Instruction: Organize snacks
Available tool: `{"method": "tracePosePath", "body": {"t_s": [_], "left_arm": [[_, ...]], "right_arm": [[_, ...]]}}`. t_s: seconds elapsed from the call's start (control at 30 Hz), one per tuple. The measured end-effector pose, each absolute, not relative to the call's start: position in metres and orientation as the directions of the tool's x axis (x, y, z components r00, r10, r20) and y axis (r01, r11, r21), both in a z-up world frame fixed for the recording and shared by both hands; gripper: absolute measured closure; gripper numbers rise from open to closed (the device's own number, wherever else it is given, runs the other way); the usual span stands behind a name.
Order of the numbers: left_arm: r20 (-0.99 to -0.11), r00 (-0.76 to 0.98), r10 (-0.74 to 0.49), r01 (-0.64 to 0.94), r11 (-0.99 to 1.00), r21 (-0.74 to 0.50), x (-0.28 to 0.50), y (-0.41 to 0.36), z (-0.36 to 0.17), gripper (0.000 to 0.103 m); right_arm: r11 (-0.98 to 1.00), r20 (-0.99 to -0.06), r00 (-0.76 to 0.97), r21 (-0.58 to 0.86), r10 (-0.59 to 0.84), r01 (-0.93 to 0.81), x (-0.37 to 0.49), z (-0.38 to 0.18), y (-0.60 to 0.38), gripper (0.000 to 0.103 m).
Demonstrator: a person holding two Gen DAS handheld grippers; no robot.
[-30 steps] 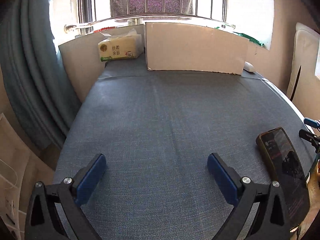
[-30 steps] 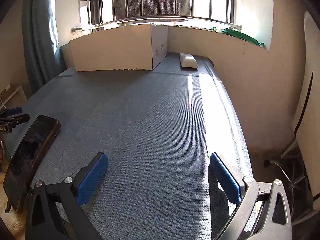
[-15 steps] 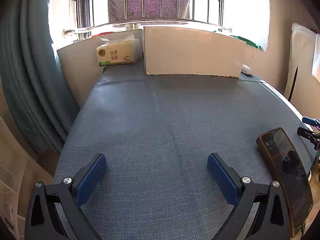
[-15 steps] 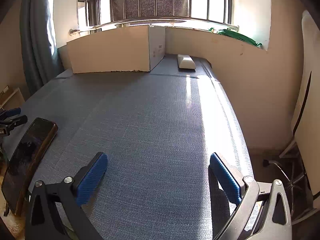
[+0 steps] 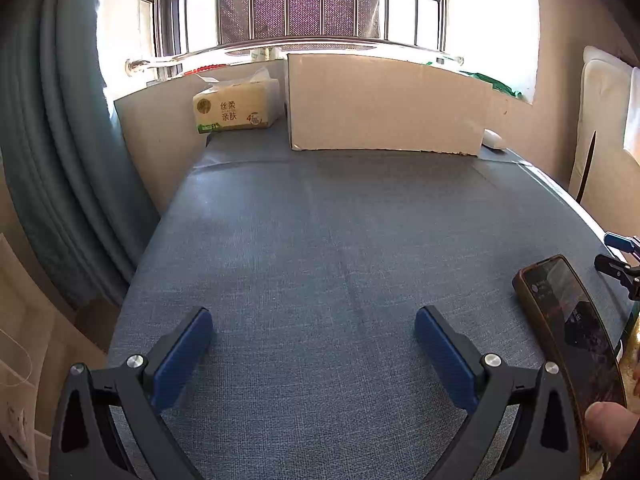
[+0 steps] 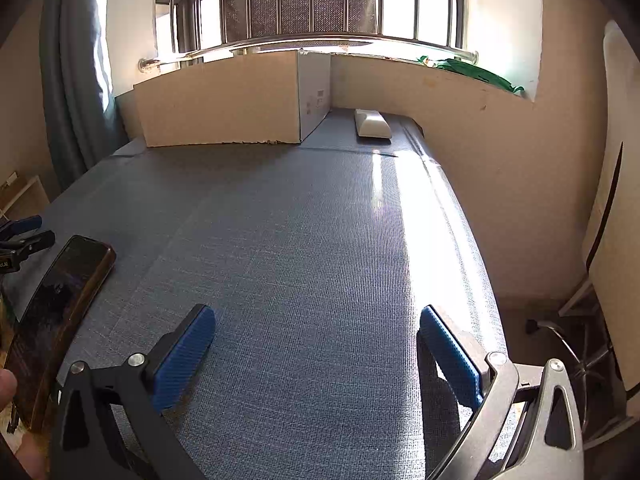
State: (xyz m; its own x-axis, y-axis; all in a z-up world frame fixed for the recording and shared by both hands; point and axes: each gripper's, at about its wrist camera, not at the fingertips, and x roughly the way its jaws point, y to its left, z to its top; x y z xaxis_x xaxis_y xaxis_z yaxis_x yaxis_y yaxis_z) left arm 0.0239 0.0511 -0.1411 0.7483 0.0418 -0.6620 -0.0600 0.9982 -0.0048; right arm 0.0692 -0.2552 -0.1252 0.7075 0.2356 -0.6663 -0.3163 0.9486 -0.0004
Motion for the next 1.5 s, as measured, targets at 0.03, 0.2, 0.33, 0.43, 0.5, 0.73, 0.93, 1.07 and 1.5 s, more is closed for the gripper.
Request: {"method": "tracePosePath", "body": {"t_s": [0.03,0.2,0.33,0.43,0.5,0.73,0.93,1.07,1.5], "left_arm": [[-0.662,0.748,0.042,-0.06,0.998,-0.005,0.0239,0.0512,-0.1411,0.0],[-0.662,0.749,0.042,-0.059,0.998,-0.005,0.0237,0.0515,-0.1411,0.0],[-0.662,0.749,0.041,-0.059,0.998,-0.005,0.0237,0.0515,-0.1414,0.0],[-0.662,0.749,0.041,-0.059,0.998,-0.005,0.0237,0.0514,-0.1415,0.0],[-0.661,0.749,0.041,-0.059,0.998,-0.005,0.0237,0.0514,-0.1416,0.0],[-0.657,0.753,0.041,-0.058,0.998,-0.004,0.0236,0.0511,-0.1417,0.0],[-0.603,0.798,0.016,-0.024,1.0,-0.006,0.0167,0.053,-0.144,0.0],[-0.601,0.799,0.017,-0.025,1.0,-0.005,0.0169,0.052,-0.1443,0.0],[-0.619,0.785,0.026,-0.038,0.999,-0.006,0.0207,0.0504,-0.1448,0.0]], "right_arm": [[0.949,-0.667,0.707,0.0,0.236,-0.316,0.0693,-0.1252,-0.2552,0.0],[0.949,-0.667,0.707,-0.001,0.236,-0.317,0.0694,-0.1254,-0.2552,0.0],[0.949,-0.667,0.707,-0.001,0.236,-0.317,0.0693,-0.1255,-0.2553,0.0],[0.949,-0.667,0.707,0.0,0.236,-0.316,0.0694,-0.1255,-0.2553,0.0],[0.949,-0.666,0.707,-0.001,0.236,-0.317,0.0694,-0.1256,-0.2553,0.0],[0.949,-0.666,0.707,0.0,0.236,-0.316,0.069,-0.126,-0.2555,0.0],[0.949,-0.664,0.71,-0.001,0.236,-0.316,0.0681,-0.1256,-0.2556,0.0],[0.949,-0.661,0.713,-0.003,0.236,-0.316,0.067,-0.1255,-0.2552,0.0],[0.949,-0.661,0.712,-0.002,0.236,-0.317,0.0667,-0.1257,-0.255,0.0]]}}
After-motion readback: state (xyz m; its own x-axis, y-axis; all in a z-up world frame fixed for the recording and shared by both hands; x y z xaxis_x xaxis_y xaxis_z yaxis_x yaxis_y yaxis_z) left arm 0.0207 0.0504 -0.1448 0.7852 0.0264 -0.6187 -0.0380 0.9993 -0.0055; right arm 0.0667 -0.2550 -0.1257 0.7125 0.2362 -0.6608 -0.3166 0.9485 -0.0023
